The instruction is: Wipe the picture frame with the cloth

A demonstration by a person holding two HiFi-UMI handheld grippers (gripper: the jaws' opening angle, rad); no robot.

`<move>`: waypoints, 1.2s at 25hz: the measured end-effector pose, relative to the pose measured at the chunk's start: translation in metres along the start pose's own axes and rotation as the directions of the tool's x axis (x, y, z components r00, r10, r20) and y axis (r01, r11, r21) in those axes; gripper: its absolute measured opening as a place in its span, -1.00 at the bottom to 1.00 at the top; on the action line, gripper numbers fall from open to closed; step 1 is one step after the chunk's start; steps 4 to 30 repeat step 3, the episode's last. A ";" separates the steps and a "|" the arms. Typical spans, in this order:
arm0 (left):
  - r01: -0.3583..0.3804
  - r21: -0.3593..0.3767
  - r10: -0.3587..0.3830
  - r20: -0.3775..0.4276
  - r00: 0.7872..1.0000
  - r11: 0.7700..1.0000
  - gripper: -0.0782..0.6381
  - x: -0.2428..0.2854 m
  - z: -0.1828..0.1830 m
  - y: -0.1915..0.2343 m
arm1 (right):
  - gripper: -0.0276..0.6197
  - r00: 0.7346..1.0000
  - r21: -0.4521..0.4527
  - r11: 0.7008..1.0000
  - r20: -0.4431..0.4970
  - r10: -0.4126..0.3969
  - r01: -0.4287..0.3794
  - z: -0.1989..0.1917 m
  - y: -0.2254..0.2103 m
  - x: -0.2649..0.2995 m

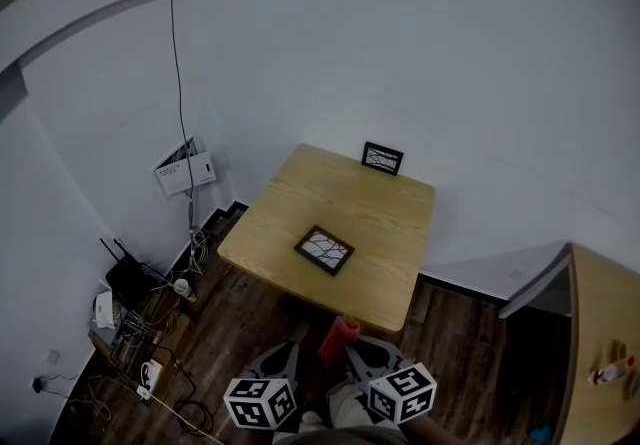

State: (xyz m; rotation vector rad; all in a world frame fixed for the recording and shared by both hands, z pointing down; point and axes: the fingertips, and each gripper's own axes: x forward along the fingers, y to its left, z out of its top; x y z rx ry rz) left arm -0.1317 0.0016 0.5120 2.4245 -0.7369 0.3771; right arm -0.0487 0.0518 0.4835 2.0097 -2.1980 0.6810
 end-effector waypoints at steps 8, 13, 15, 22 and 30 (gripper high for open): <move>0.000 -0.004 0.000 0.003 1.000 1.000 -0.75 0.001 0.000 0.000 | -0.87 1.000 -0.007 1.000 0.005 0.003 -0.003 0.002 -0.001 0.000; 0.000 -0.004 0.000 0.003 1.000 1.000 -0.75 0.001 0.000 0.000 | -0.87 1.000 -0.007 1.000 0.005 0.003 -0.003 0.002 -0.001 0.000; 0.000 -0.004 0.000 0.003 1.000 1.000 -0.75 0.001 0.000 0.000 | -0.87 1.000 -0.007 1.000 0.005 0.003 -0.003 0.002 -0.001 0.000; 0.000 -0.004 0.000 0.003 1.000 1.000 -0.75 0.001 0.000 0.000 | -0.87 1.000 -0.007 1.000 0.005 0.003 -0.003 0.002 -0.001 0.000; 0.000 -0.004 0.000 0.003 1.000 1.000 -0.75 0.001 0.000 0.000 | -0.87 1.000 -0.007 1.000 0.005 0.003 -0.003 0.002 -0.001 0.000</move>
